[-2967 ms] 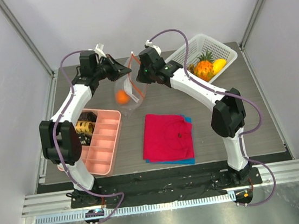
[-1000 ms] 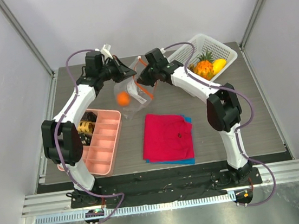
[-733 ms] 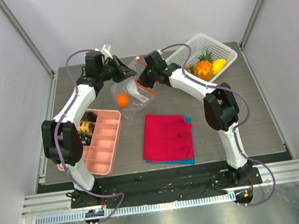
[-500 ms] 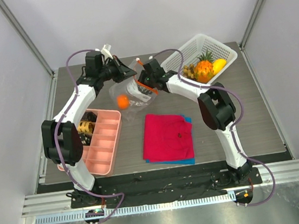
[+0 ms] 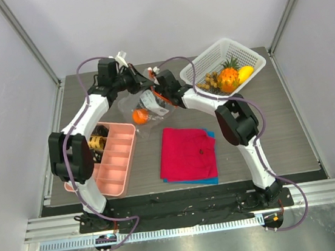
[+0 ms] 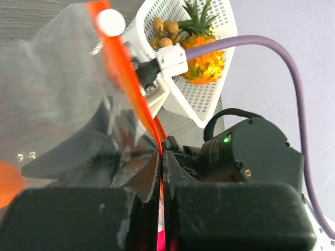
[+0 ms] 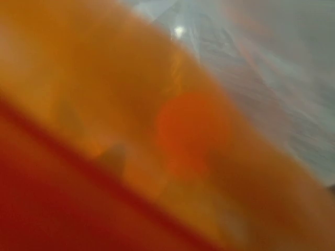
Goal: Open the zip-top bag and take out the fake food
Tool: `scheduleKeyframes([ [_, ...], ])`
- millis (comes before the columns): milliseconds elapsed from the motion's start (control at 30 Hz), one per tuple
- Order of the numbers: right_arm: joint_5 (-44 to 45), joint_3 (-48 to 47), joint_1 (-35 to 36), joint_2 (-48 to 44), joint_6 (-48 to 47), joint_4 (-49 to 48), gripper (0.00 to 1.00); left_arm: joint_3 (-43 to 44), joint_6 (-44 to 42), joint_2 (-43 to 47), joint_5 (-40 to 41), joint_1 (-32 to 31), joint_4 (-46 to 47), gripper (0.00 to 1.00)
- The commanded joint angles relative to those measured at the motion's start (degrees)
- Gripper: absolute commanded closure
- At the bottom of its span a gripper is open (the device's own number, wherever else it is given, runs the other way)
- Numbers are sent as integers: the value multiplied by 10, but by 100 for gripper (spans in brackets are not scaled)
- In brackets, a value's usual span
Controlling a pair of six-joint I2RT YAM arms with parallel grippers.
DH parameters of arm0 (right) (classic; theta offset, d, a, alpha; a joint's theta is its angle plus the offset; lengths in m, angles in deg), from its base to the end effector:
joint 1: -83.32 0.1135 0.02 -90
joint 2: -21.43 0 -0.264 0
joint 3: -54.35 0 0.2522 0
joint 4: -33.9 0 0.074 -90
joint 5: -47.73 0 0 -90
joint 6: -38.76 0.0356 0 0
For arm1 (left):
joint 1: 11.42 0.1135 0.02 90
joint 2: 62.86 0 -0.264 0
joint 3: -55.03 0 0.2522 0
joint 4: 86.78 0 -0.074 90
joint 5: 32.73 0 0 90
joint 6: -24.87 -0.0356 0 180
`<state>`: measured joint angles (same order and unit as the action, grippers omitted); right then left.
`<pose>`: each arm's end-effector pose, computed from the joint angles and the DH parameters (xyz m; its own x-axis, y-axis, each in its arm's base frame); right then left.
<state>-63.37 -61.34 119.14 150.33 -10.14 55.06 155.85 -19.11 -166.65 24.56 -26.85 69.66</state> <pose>0.4140 0.3146 0.2008 -0.8623 0.1340 -0.4884 -0.2921 0.6562 0.6958 0.4073 -0.1324 0.3104 -0.7954 -0.4086 -0.4476 0.1693 0.5594 -0.8114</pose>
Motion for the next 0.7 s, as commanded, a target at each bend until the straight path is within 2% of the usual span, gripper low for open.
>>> scheduleKeyframes([
  [0, -28, -2, 12, 23, -51, -33, 27, 21, -3, -3, -14, -5, 11, 100],
  [333, -10, -16, 26, 65, -102, -23, 9, 23, -8, -10, 5, -4, -9, 100],
  [567, -24, -12, 26, 83, -43, -104, 9, 24, -11, -10, 6, -4, -14, 100],
  [667, -22, -5, 26, 82, -23, -140, 14, 25, -13, -9, 7, -4, -16, 100],
])
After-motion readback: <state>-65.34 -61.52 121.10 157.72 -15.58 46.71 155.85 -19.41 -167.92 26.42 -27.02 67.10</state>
